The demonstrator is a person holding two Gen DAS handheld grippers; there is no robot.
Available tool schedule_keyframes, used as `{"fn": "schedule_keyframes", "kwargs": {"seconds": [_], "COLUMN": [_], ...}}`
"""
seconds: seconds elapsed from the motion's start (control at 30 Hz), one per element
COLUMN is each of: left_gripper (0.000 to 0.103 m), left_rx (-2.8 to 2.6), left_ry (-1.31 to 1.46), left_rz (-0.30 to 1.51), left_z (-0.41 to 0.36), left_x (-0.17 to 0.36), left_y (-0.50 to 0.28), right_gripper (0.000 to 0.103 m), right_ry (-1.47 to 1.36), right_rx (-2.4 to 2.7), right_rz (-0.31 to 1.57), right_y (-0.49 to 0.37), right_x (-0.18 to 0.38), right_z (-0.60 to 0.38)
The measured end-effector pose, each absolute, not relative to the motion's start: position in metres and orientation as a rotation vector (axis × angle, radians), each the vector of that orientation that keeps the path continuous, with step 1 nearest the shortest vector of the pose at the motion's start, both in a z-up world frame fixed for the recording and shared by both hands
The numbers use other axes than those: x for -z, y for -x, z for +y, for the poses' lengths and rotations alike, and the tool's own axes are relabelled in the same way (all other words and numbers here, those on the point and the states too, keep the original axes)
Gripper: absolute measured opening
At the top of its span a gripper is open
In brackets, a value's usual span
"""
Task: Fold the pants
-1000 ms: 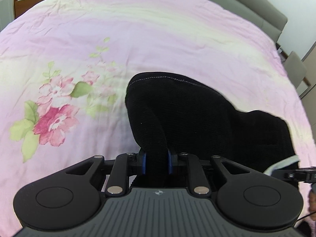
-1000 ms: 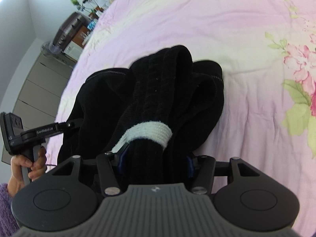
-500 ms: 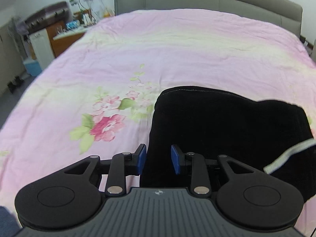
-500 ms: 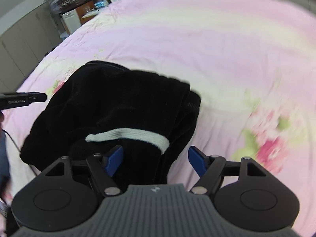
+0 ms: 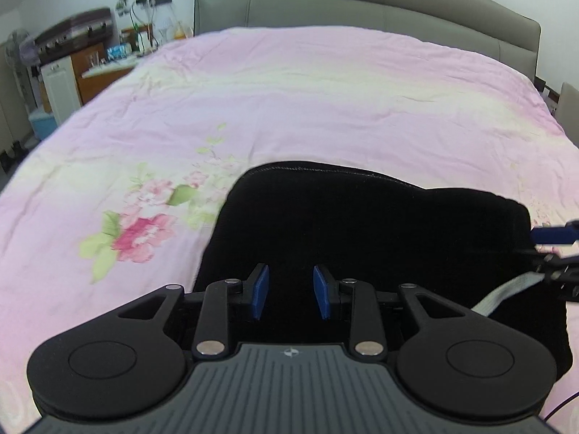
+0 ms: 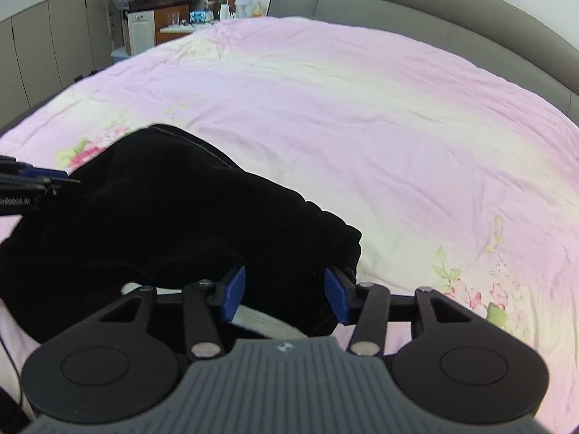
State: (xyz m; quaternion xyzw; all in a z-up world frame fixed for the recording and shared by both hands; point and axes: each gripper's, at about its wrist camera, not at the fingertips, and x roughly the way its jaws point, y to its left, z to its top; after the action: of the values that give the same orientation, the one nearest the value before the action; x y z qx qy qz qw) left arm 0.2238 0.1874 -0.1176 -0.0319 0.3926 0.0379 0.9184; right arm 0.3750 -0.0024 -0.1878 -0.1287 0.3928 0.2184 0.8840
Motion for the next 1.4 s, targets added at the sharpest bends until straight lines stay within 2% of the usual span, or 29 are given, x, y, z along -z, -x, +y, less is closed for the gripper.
{"fn": "schedule_keyframes", "kwargs": {"seconds": [0.17, 0.23, 0.3, 0.37, 0.53, 0.63, 0.8, 1.13, 1.27, 1.33, 1.4], "left_gripper": [0.034, 0.035, 0.035, 0.036, 0.038, 0.038, 0.038, 0.042, 0.048, 0.051, 0.052], "left_rx": [-0.083, -0.074, -0.078, -0.074, -0.084, -0.12, -0.153, -0.067, -0.004, 0.019, 0.033], "left_ry": [0.101, 0.12, 0.132, 0.144, 0.132, 0.065, -0.024, -0.214, -0.232, -0.221, -0.21], "left_rz": [0.866, 0.874, 0.9, 0.915, 0.904, 0.873, 0.777, 0.73, 0.729, 0.74, 0.734], "left_z": [0.187, 0.189, 0.191, 0.195, 0.194, 0.185, 0.175, 0.164, 0.164, 0.163, 0.16], "left_x": [0.144, 0.149, 0.154, 0.156, 0.15, 0.134, 0.085, -0.02, -0.042, -0.043, -0.038], "left_y": [-0.249, -0.255, -0.262, -0.264, -0.258, -0.245, -0.207, -0.151, -0.125, -0.115, -0.1], "right_gripper": [0.05, 0.055, 0.064, 0.065, 0.065, 0.064, 0.07, 0.075, 0.083, 0.083, 0.088], "right_ry": [0.234, 0.229, 0.213, 0.143, 0.213, 0.212, 0.246, 0.174, 0.123, 0.105, 0.088], "right_rx": [-0.437, -0.43, -0.412, -0.414, -0.426, -0.425, -0.434, -0.527, -0.529, -0.529, -0.516], "right_rz": [0.901, 0.911, 0.937, 0.98, 0.959, 0.936, 0.85, 0.702, 0.63, 0.594, 0.57], "right_y": [-0.409, -0.422, -0.434, -0.449, -0.444, -0.434, -0.388, -0.281, -0.24, -0.22, -0.201], "right_x": [0.217, 0.226, 0.233, 0.239, 0.23, 0.214, 0.176, 0.095, 0.074, 0.066, 0.062], "right_z": [-0.002, -0.003, -0.002, -0.007, -0.001, -0.002, -0.005, -0.014, -0.023, -0.026, -0.029]}}
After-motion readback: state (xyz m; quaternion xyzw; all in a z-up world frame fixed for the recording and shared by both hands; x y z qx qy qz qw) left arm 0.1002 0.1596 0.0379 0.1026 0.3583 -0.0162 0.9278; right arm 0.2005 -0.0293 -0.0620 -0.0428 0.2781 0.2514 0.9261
